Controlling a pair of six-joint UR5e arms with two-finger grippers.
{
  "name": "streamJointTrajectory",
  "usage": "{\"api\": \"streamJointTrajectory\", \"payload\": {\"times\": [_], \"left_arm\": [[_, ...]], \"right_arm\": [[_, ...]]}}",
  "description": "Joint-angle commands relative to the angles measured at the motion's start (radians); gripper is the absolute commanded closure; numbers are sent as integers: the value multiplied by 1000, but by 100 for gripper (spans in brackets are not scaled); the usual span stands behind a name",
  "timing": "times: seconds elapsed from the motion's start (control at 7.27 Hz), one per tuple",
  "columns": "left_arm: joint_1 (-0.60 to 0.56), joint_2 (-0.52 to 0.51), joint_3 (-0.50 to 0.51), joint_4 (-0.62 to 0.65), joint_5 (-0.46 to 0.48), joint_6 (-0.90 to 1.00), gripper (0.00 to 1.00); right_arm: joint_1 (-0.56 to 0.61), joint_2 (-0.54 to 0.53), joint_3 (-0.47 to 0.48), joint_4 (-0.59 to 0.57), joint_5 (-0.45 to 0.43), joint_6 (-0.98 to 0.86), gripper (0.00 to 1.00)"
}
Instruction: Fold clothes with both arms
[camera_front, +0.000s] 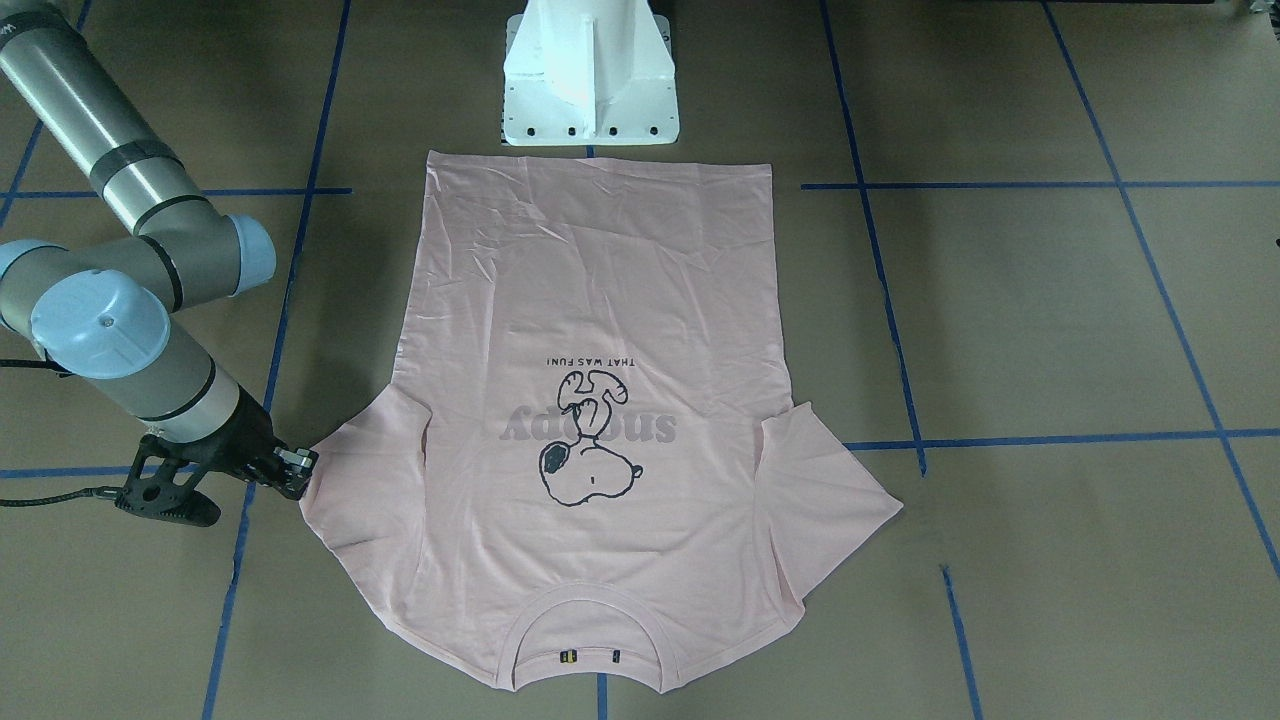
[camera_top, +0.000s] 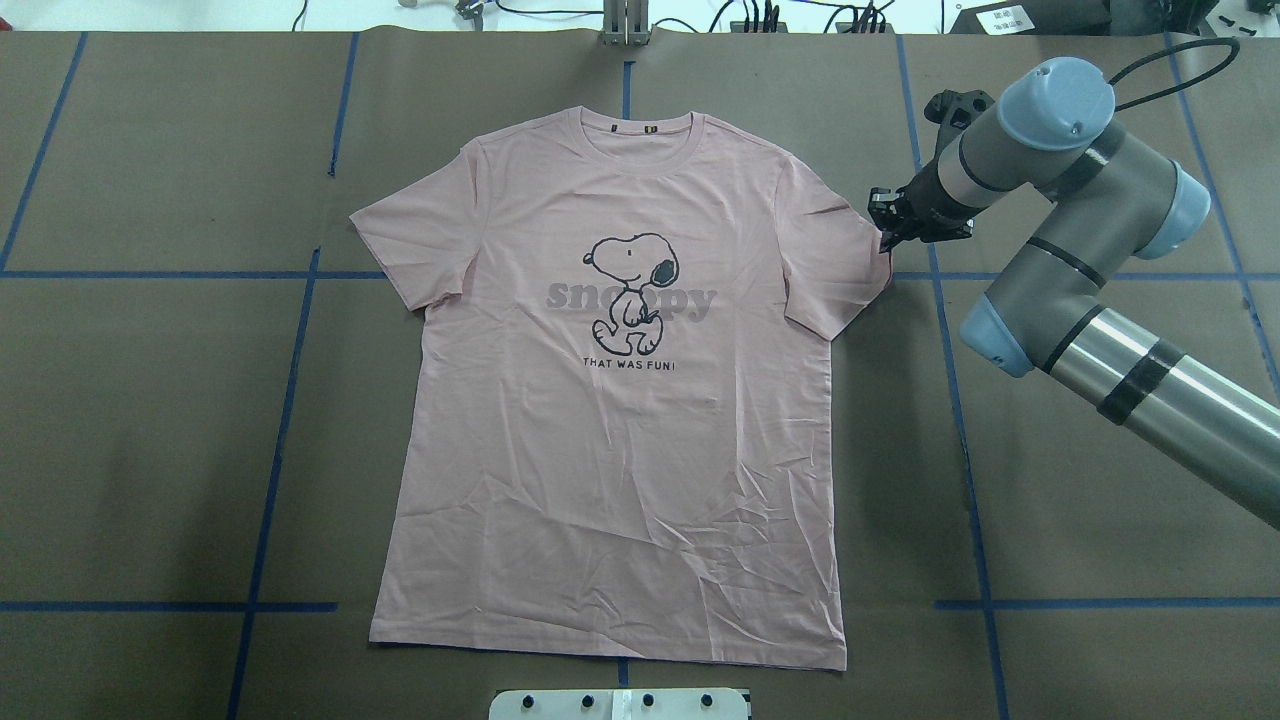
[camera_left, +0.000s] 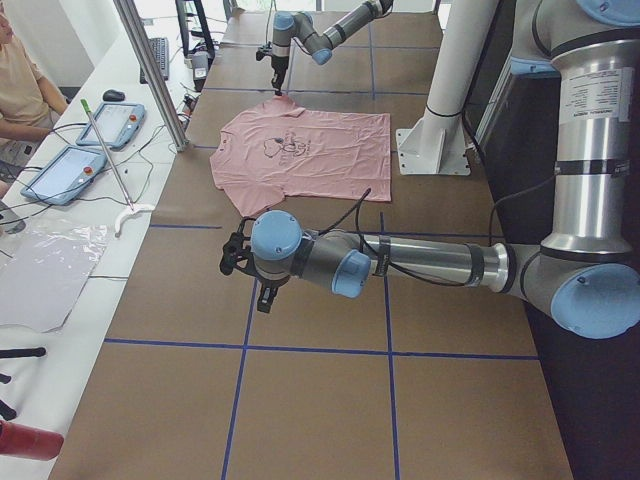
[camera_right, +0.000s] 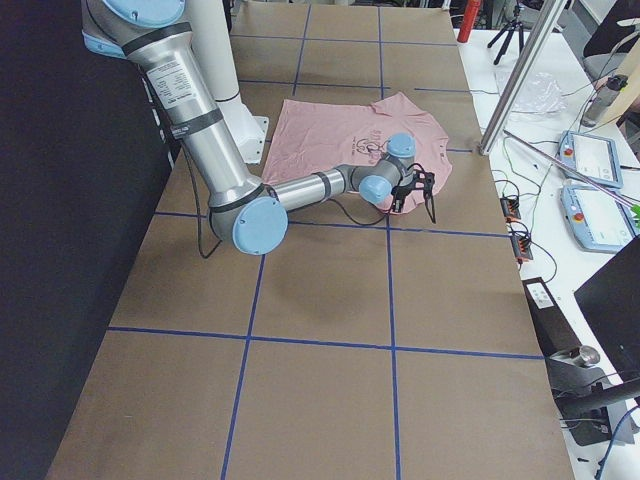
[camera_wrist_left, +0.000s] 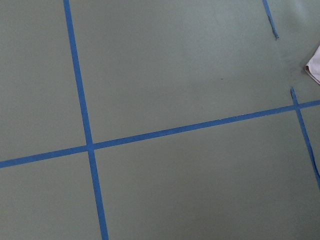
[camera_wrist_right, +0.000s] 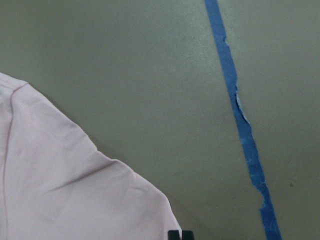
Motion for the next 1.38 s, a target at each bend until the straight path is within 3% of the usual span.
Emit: {"api": "streamJointTrajectory", "payload": {"times": [0.0,0.14,0.28,0.55,0.69,0.96,1.1,1.24], "left_arm": [[0,0,-3,-1,-9,-13,0],[0,0,-4,-1,-9,-13,0],[0,0,-4,-1,-9,-13,0],[0,-2,-4,-1,-9,-15,0],[0,-5,-4,-1,-9,-15,0],[35,-72,5,-7,0,-86,0],[76,-110,6,-27,6,-149,0],[145,-167,26,-45,24,-224,0]], "right_arm": [[-35,76,11,-60,-12,37,100],[-67,143,-6,-110,-79,92,100],[-112,242,-101,-120,-160,145,100],[-130,347,-239,-111,-194,147,100],[-129,364,-256,-111,-205,140,1],[-112,369,-246,-111,-221,125,0],[-106,349,-190,-120,-204,113,0],[-106,243,-49,-118,-155,111,0]]}}
